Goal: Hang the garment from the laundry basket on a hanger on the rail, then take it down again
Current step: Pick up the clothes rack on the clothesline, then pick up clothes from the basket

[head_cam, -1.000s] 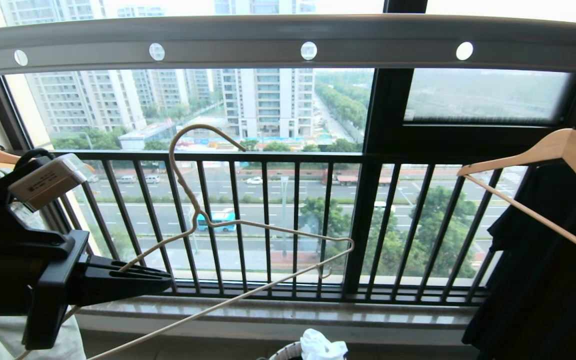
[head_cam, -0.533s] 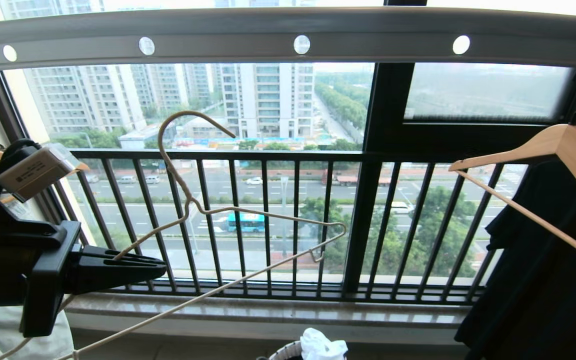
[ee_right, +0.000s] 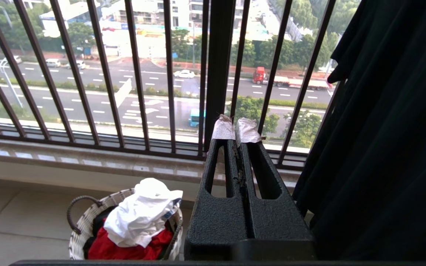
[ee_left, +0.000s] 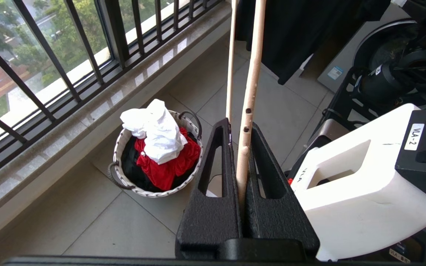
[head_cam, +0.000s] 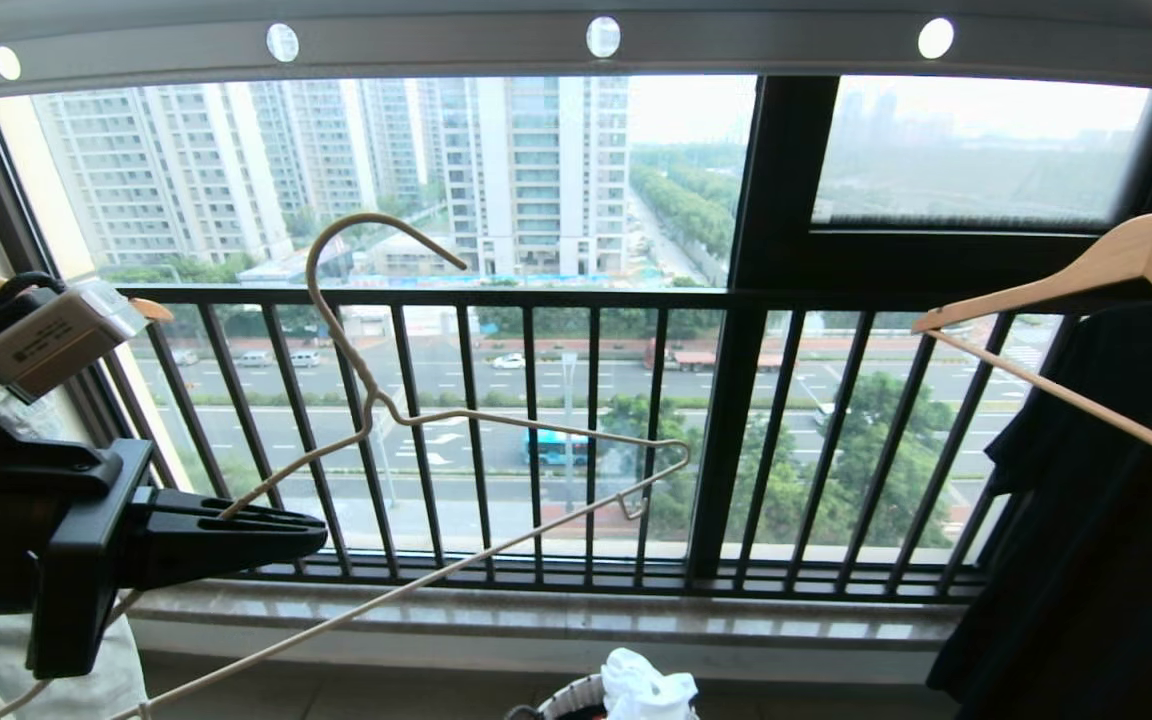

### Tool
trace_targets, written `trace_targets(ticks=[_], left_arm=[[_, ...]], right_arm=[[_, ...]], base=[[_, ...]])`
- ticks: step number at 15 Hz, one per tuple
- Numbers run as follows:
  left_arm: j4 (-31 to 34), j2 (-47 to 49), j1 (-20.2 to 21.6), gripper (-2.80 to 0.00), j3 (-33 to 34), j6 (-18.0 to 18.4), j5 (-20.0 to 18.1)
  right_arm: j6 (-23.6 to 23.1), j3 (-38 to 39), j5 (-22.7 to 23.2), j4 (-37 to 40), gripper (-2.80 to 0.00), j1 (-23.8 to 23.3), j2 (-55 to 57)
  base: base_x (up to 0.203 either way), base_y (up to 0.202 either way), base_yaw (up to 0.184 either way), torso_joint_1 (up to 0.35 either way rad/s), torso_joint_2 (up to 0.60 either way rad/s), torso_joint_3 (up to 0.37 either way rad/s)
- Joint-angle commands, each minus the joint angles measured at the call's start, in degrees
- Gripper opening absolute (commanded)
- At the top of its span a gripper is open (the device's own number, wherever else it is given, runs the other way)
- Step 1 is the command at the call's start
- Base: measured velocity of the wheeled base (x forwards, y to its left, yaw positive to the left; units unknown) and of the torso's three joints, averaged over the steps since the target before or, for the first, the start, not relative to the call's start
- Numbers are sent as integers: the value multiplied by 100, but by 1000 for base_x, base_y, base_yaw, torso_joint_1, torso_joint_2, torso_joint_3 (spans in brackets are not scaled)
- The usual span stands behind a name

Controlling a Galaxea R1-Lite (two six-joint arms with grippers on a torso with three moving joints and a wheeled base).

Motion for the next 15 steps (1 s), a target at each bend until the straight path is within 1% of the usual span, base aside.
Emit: trace_targets(ticks=[1,15], left_arm=[[13,-35,1,-280,14,14,-21],[13,-39,-8,-280,31,20,-21]], right_arm=[[-2,0,5,2,-280,2,7],[-11,0,5,2,-280,2,7]], base=[[0,0,0,-145,322,173],[0,0,0,-149,325,175]])
